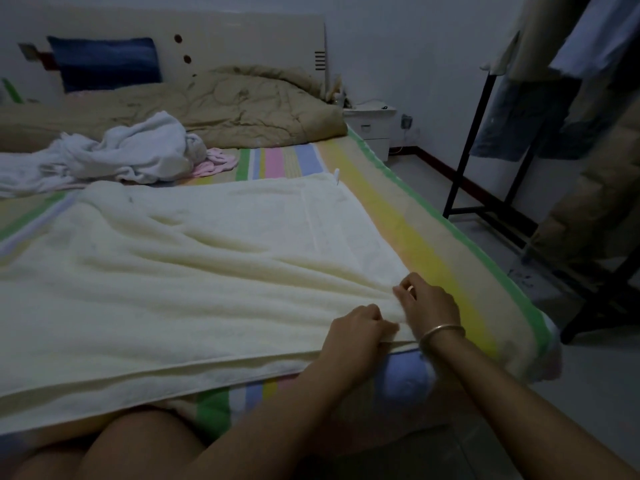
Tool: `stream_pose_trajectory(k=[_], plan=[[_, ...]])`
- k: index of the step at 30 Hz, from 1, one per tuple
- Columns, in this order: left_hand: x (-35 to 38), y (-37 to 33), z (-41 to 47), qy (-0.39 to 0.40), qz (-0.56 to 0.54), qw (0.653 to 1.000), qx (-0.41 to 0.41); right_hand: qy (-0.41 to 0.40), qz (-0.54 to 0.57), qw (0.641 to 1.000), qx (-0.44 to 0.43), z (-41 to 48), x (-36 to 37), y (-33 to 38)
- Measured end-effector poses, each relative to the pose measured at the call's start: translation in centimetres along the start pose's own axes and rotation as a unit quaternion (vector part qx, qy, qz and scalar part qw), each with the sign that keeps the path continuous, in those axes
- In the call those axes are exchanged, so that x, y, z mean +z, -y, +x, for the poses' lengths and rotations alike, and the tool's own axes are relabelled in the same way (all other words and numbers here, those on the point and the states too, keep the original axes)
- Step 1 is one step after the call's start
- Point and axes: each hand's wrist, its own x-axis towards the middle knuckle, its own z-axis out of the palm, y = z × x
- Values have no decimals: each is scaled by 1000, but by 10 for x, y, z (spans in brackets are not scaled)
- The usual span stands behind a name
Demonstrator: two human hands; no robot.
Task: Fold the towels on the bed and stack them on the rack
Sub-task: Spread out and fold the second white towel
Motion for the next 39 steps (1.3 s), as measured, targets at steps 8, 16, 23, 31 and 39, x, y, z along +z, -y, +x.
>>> stream_pose_trajectory(k=[8, 16, 23, 31, 39], plan=[[-7, 9, -16, -24, -20, 999, 16, -8, -39, 998, -52, 7, -16, 1], [2, -3, -10, -15, 18, 1000, -10, 17, -115, 992, -50, 0, -18, -8], [-16, 20, -32, -14, 17, 1000, 4, -78, -237, 965, -83, -2, -13, 9], [-75, 123, -125, -73, 70, 989, -110, -9, -15, 951, -310, -72, 43, 161], [-153, 225, -246, -174, 178, 936, -250, 50, 76, 913, -398, -117, 82, 263]])
